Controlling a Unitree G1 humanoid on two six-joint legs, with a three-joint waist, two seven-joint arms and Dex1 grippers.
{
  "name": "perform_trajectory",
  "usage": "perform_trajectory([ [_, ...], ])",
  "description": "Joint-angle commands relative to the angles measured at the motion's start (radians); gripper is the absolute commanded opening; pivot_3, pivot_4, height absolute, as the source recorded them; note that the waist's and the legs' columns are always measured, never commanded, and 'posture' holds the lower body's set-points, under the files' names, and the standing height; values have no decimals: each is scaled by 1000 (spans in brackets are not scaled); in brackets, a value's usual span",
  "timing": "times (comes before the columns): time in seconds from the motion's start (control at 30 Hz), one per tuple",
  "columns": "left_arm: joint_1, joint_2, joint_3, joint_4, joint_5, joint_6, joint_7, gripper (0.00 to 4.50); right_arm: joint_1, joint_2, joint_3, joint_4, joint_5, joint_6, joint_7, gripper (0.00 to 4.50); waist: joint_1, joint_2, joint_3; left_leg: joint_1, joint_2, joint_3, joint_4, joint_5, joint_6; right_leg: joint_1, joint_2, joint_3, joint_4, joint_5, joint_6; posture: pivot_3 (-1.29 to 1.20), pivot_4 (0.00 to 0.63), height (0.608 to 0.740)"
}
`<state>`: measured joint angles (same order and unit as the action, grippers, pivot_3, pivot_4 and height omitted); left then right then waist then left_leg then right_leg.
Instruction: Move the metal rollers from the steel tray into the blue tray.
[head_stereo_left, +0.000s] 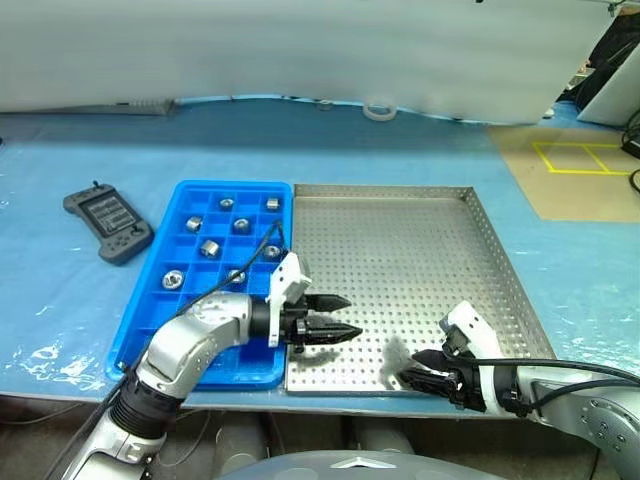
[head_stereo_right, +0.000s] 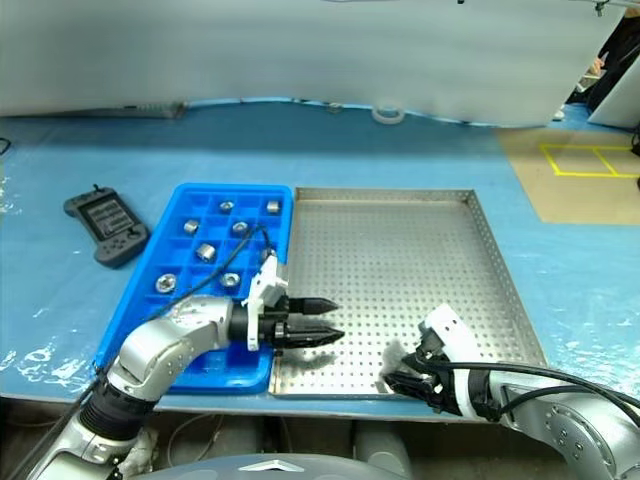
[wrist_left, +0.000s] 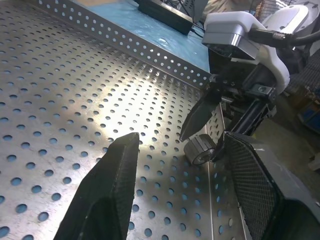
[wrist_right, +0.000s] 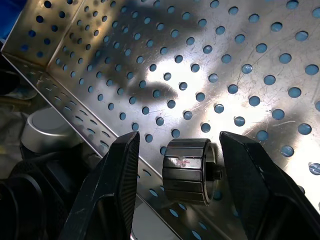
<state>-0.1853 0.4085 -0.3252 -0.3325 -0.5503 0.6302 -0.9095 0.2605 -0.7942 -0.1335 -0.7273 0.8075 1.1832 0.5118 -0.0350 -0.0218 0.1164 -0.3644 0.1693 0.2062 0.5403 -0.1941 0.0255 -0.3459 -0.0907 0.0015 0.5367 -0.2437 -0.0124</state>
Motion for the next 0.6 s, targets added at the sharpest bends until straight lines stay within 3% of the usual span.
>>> perform_trajectory([
  [0.03, 2, -10, -13, -79, 2, -15, 16, 2816, 30, -31, 15, -22, -36, -33, 10, 2631, 1, 0, 0, 1, 0, 0, 0, 0, 0, -1, 0, 0, 0, 0, 0, -373, 150, 740],
  [0.2, 19, -19, -33, -117, 4, -1, 46, 2816, 85, -84, 39, -17, -97, -108, 51, 2631, -1, -1, -1, 3, 0, 0, 0, -2, 3, 0, 0, 1, 0, -4, 6, -374, 150, 740],
  [0.3, 22, -20, -36, -118, 3, -1, 50, 2816, 101, -107, 71, -11, -137, -156, 67, 2012, -1, -3, -2, 3, 0, 0, 0, -2, 2, 0, 0, 1, 0, -2, 4, -374, 150, 740],
  [0.43, -2, -11, -16, -83, -5, -5, 31, 2816, 108, -111, 113, -5, -187, -186, 53, 805, -1, -4, -3, 3, 1, 0, -1, -4, 1, 0, 1, 0, 0, -3, 4, -375, 150, 740],
  [0.6, -17, -11, -12, -64, -5, -8, 25, 2816, 130, -114, 108, -14, -189, -207, 76, 684, -3, -6, -4, 5, 1, 0, 0, -4, 1, 1, 1, 0, 0, -3, 4, -373, 150, 740],
])
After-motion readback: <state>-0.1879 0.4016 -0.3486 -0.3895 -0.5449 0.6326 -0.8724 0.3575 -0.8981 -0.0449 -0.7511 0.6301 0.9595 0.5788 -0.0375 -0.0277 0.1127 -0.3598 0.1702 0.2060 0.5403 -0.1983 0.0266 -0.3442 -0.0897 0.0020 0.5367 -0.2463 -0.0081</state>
